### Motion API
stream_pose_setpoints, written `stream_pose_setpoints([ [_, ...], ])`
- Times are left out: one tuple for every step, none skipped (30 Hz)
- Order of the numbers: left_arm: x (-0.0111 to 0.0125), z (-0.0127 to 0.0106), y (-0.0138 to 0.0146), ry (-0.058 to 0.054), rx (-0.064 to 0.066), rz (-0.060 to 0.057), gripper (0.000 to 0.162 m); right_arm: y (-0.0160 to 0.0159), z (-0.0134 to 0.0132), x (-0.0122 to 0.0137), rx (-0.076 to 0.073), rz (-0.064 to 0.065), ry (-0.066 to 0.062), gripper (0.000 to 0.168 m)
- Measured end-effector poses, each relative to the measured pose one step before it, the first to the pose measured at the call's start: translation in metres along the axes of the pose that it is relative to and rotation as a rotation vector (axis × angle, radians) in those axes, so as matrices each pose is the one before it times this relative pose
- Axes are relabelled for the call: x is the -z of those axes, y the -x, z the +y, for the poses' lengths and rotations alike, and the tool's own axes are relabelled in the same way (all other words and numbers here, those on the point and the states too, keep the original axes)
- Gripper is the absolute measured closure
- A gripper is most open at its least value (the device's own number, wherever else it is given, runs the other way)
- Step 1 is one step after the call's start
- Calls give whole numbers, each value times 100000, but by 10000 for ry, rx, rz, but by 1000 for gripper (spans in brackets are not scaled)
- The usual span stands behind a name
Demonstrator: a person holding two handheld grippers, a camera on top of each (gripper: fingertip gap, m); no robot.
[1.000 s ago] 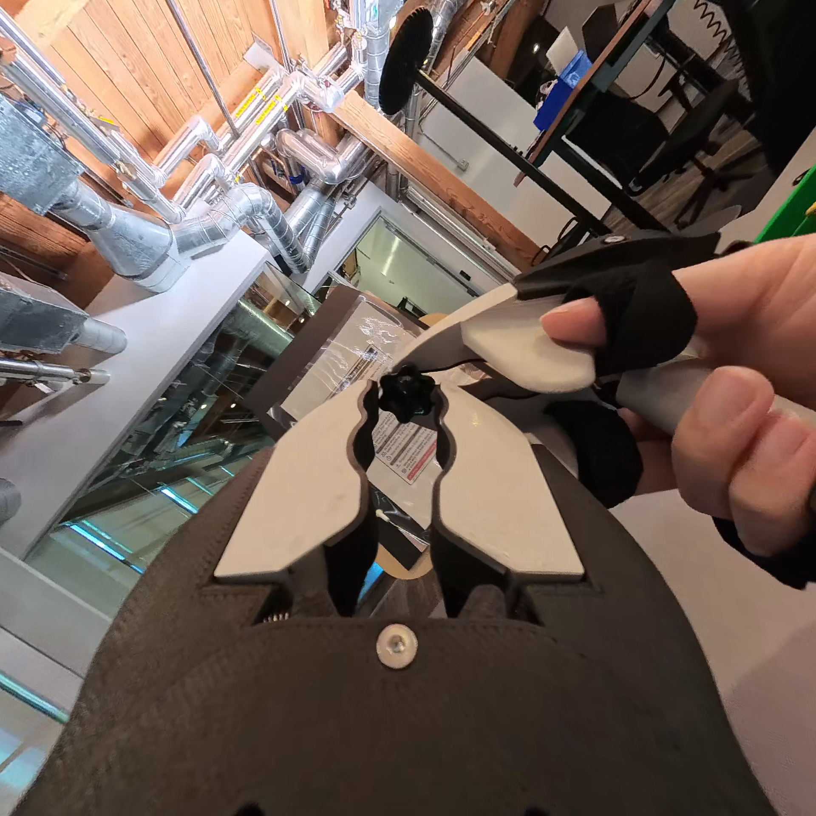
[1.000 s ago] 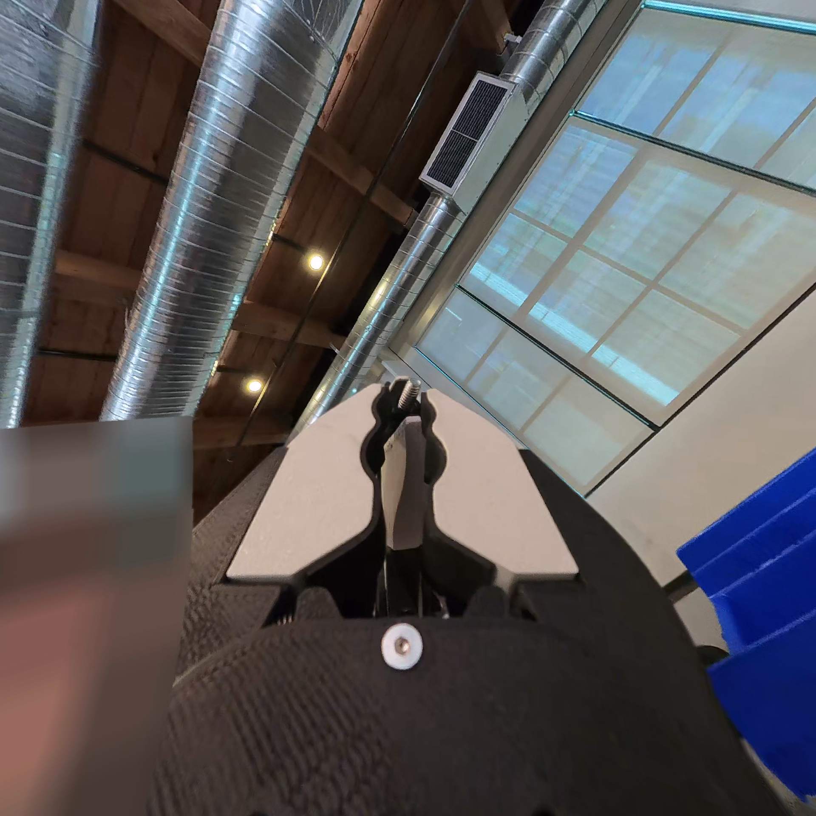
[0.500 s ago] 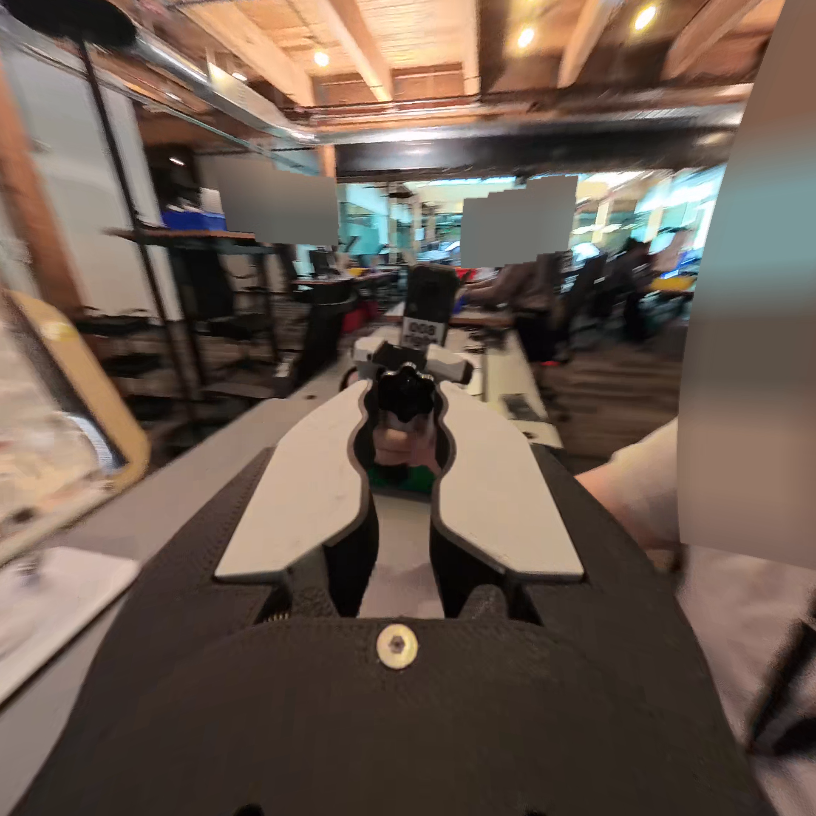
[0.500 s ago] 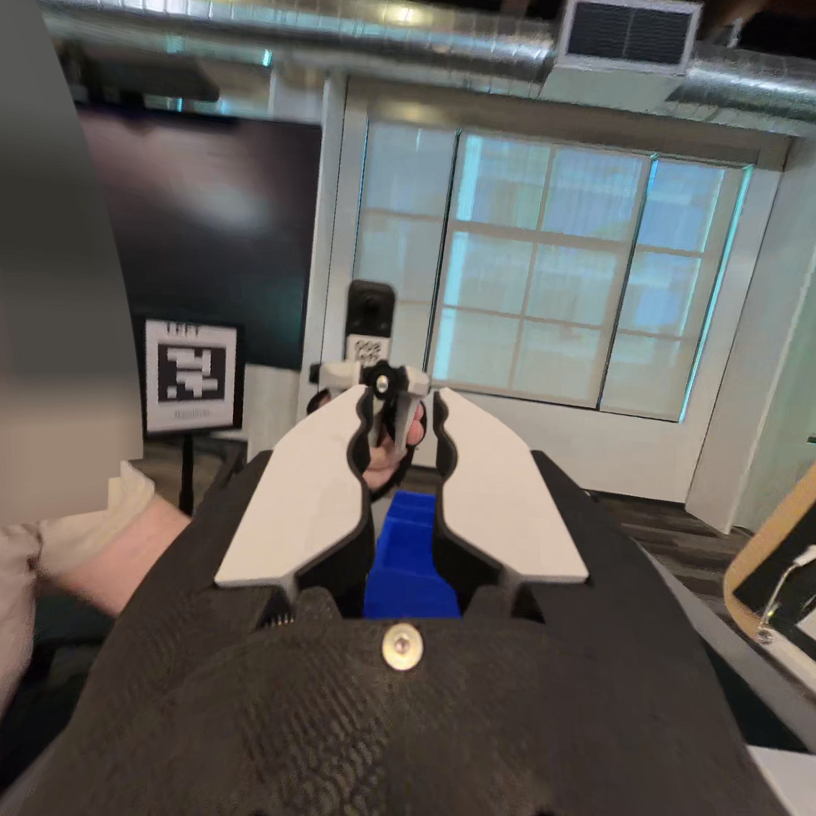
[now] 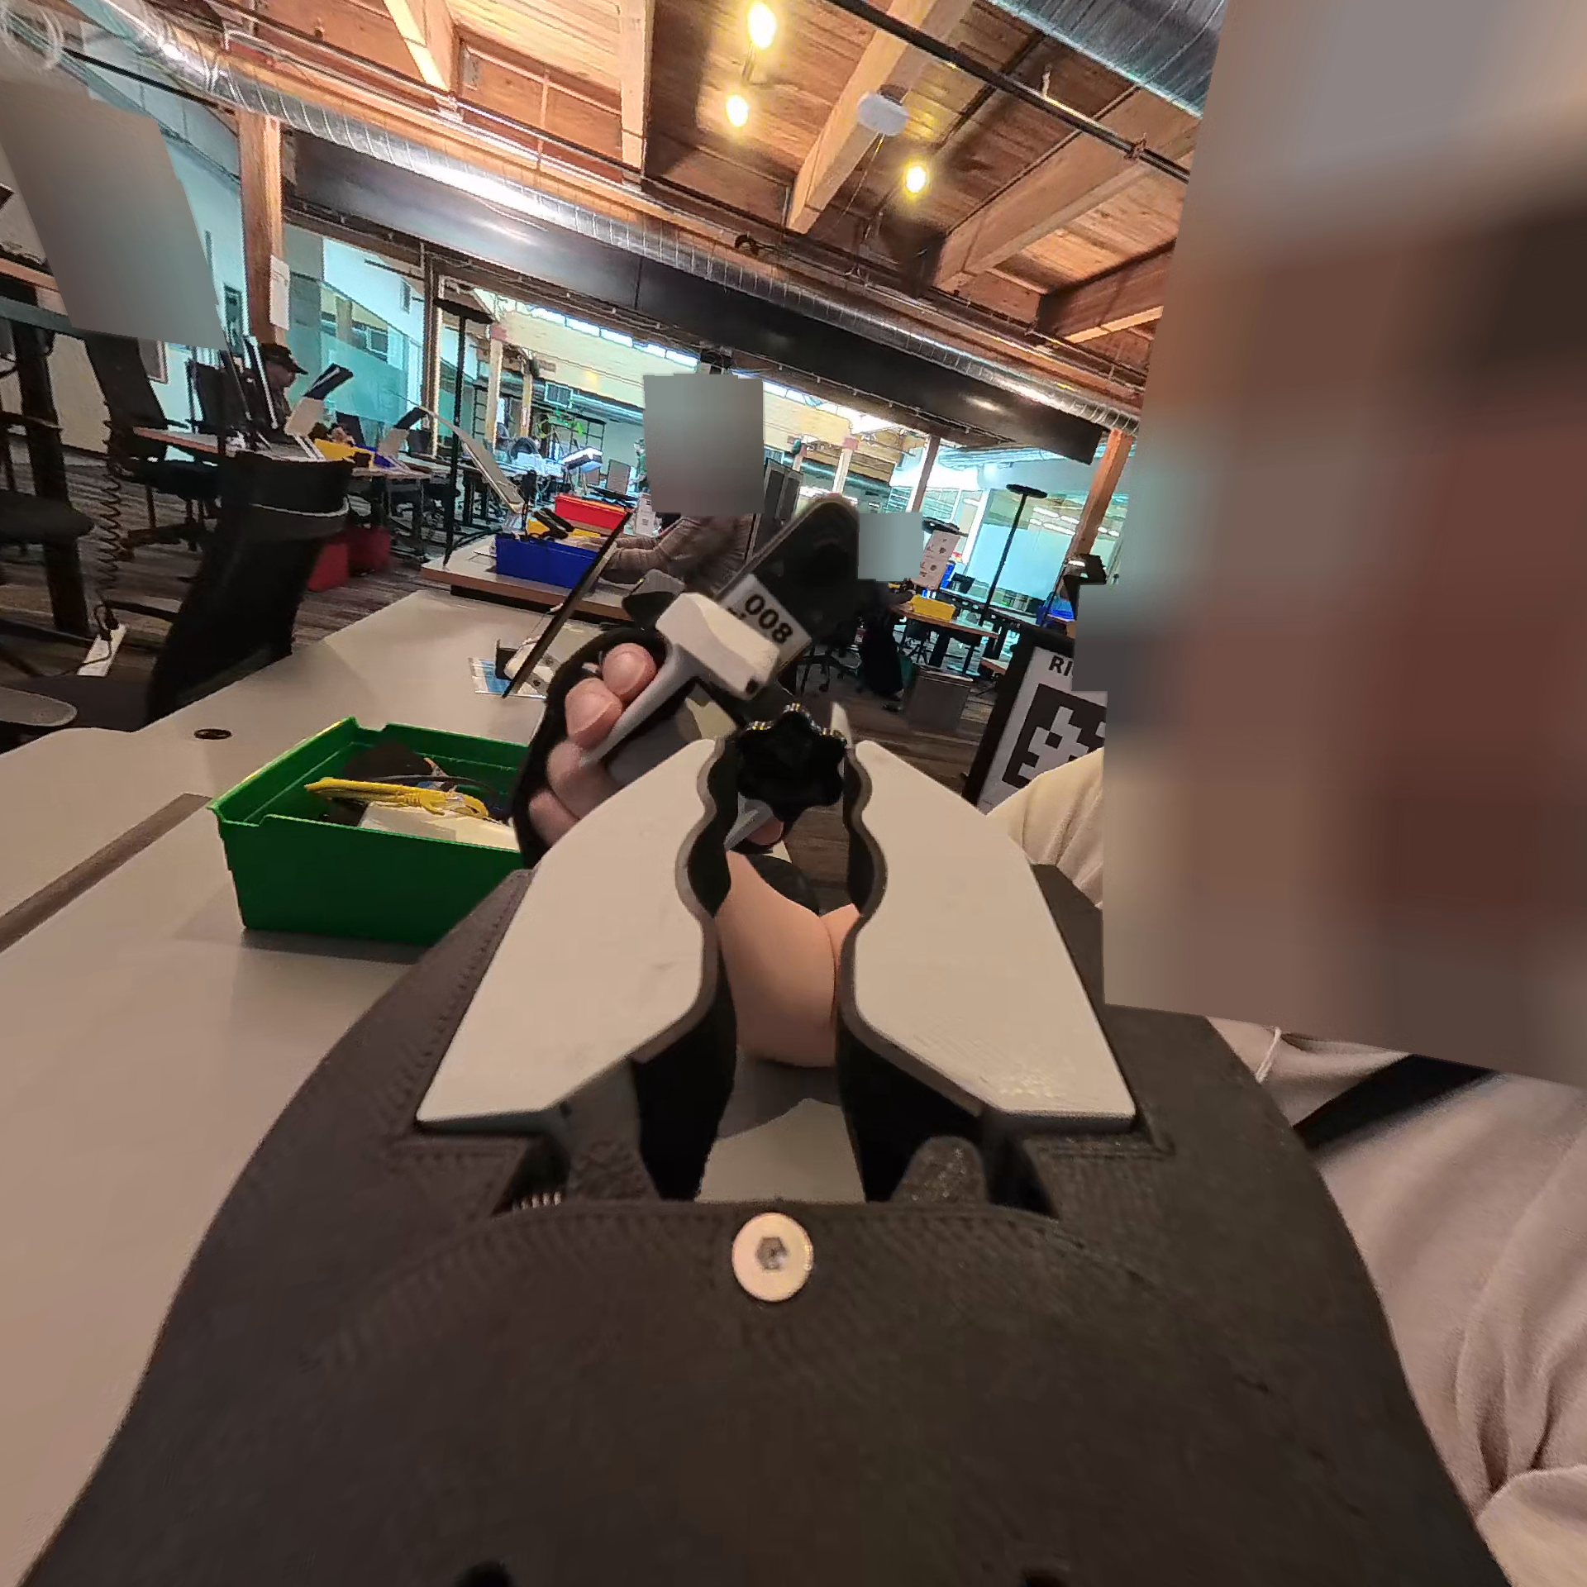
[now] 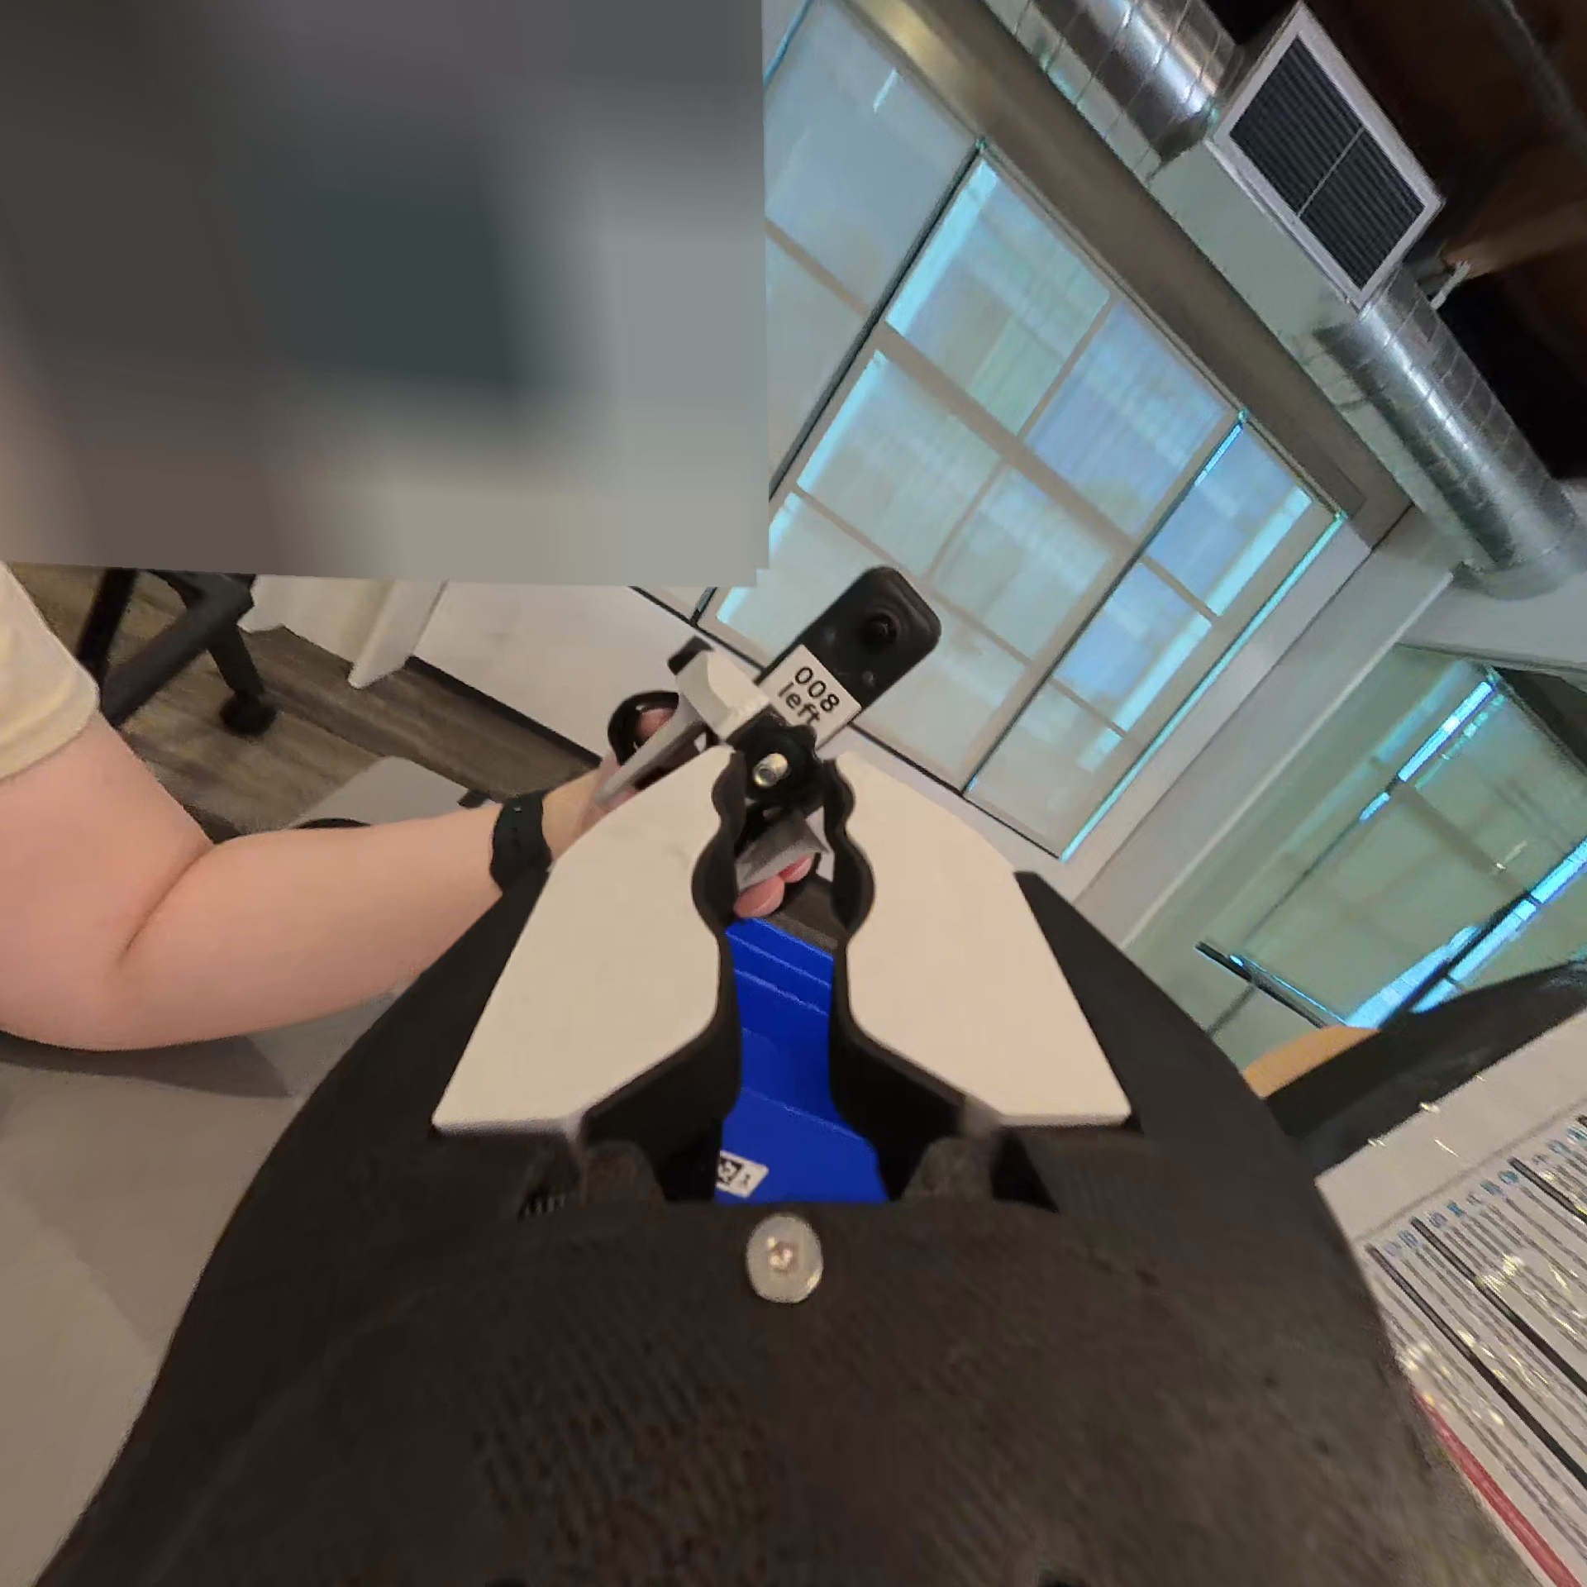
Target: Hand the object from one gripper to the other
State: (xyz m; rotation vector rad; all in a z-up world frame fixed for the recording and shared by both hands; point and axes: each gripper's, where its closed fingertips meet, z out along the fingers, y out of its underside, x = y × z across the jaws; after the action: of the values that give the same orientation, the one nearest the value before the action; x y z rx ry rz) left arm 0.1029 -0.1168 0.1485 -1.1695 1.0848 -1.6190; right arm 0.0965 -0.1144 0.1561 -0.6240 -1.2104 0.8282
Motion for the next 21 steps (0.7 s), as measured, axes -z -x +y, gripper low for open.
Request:
stream_pose_setpoints([
  [-66, 34, 34, 21, -44, -38, 140, 45, 202, -100, 87, 17, 171, 152],
  [-67, 84, 90, 53, -25, -71, 140, 132, 199, -104, 32, -57, 132, 153],
  [-71, 38, 52, 26, -43, -44, 140, 76, 195, -111, -26, -40, 120, 156],
  [-77, 25, 27, 0, -42, -32, 140, -47, 170, -95, -51, 27, 91, 158],
  [-72, 1, 125, -7, -9, -81, 140, -55, 82, -43, -59, 26, 27, 160],
  [-20, -40, 10, -34, 2, 8, 140, -72, -21, 7, -90, 9, -28, 162],
  [-16, -43, 59, -39, -30, -28, 135, -143, -6, 15, -119, 34, -1, 162],
  [-11, -213, 212, -154, -77, -142, 130, -253, 41, -4, -138, 102, 37, 162],
  [17, -213, 322, -149, -130, -239, 125, -353, 81, 18, -183, 146, 31, 162],
  [47, -223, 407, -113, -195, -340, 121, -401, 9, 87, -335, 107, -65, 162],
  [75, -176, 627, -21, -322, -554, 116, -339, -59, 142, -665, -76, -147, 162],
  [117, -35, 734, 98, -523, -689, 111, -118, -9, 175, -1079, -400, -114, 162],
  [126, 121, 437, 166, -747, -561, 108, 98, 157, 236, -1367, -684, 34, 162],
  [61, 271, 19, 220, -865, -350, 107, 149, 344, 330, -1439, -775, 193, 162],
  [-17, 399, -240, 321, -953, -237, 106, 228, 572, 435, -1397, -808, 338, 163],
  [-131, 515, -524, 399, -979, -112, 106, 301, 753, 537, -1247, -820, 473, 162],
  [-240, 504, -786, 401, -1018, 8, 105, 211, 706, 605, -1081, -704, 419, 162],
  [-352, 363, -846, 310, -1067, -3, 102, 134, 589, 612, -972, -586, 245, 163],
  [-440, 316, -865, 275, -1048, -5, 102, 164, 563, 553, -775, -551, 185, 163],
  [-522, 316, -780, 297, -848, -42, 102, 127, 656, 430, -540, -443, 268, 163],
  [-605, 383, -650, 348, -513, -41, 107, -71, 764, 270, -302, -200, 369, 163],
])
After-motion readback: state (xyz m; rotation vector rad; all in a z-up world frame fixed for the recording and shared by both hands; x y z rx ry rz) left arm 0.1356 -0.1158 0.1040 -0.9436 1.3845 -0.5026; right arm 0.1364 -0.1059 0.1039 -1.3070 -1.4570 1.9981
